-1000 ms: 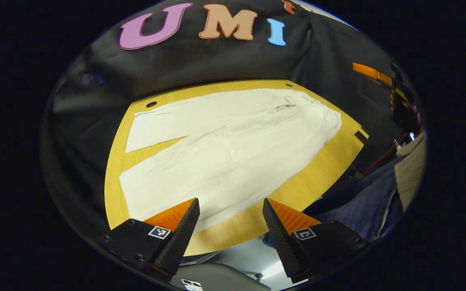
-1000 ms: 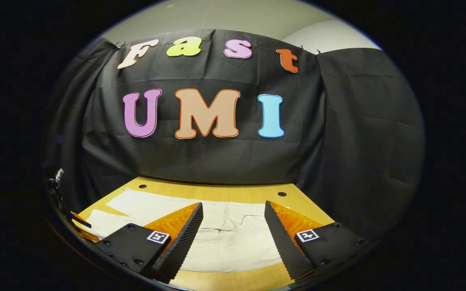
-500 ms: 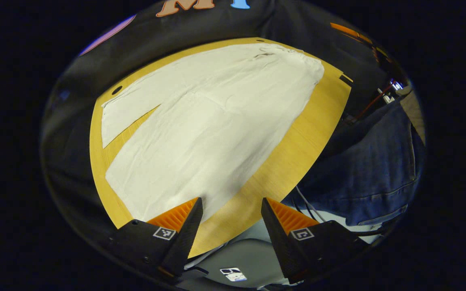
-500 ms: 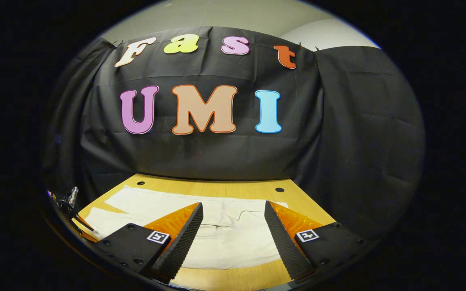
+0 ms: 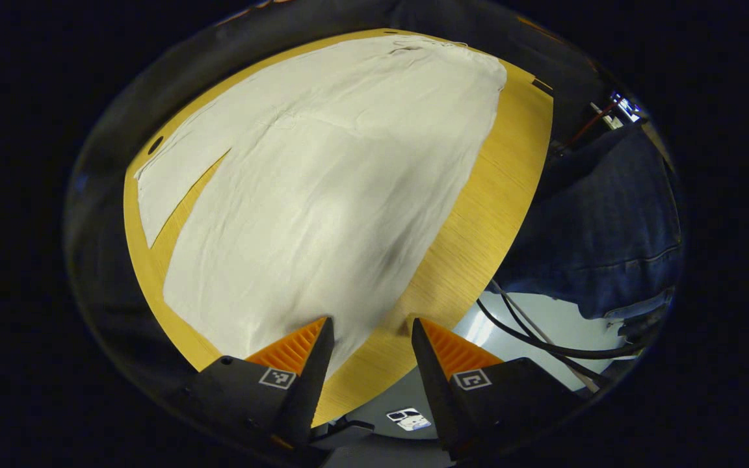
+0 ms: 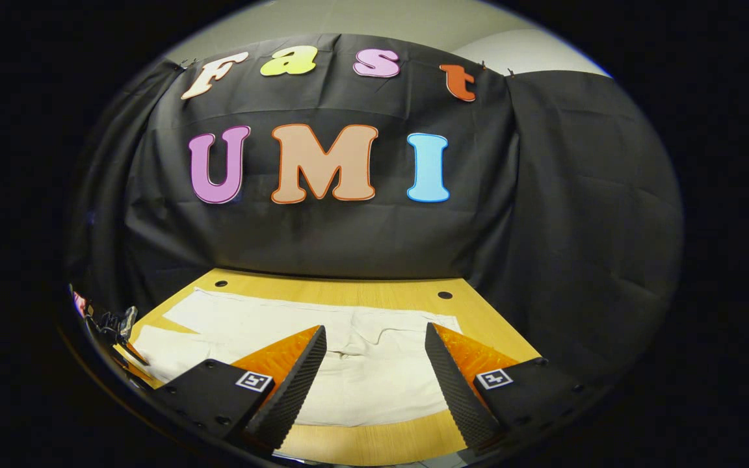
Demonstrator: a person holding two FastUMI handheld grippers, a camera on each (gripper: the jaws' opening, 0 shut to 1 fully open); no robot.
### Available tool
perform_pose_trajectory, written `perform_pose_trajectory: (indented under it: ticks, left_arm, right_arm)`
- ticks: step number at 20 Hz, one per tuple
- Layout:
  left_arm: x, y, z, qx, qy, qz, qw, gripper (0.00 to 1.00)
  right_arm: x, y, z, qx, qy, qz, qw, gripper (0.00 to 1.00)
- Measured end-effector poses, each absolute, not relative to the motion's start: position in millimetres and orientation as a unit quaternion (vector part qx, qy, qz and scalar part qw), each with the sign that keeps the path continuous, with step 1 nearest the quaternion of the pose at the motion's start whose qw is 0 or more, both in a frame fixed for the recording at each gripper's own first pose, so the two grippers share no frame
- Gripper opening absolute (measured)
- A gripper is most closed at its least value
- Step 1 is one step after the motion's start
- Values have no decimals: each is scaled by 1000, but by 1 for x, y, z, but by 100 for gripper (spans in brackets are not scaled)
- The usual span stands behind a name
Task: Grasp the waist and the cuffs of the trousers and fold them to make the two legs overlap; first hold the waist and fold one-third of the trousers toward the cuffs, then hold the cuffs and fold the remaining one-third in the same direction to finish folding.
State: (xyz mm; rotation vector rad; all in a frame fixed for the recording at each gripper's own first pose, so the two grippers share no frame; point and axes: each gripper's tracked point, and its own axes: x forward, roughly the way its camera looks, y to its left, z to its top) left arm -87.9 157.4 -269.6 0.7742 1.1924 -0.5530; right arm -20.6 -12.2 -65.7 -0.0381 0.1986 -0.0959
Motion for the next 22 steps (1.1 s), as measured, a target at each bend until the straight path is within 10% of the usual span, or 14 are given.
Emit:
perform_pose_trajectory:
  ticks: [12, 16, 17, 22]
  left_arm:
    - [-81, 159, -279, 408, 579, -255, 658, 60]
    - [-74, 158, -280, 427, 587, -251, 640, 40]
    - [-72, 155, -277, 428, 590, -247, 639, 16]
    - [-71, 158, -276, 443, 594, -248, 624, 3]
  right_arm:
    - [-12, -21, -78, -22, 121, -42, 992, 98]
    - [-10, -35, -79, -21, 122, -39, 992, 97]
    - [-8, -40, -78, -20, 123, -38, 992, 97]
    - [1, -58, -89, -11, 137, -18, 990, 97]
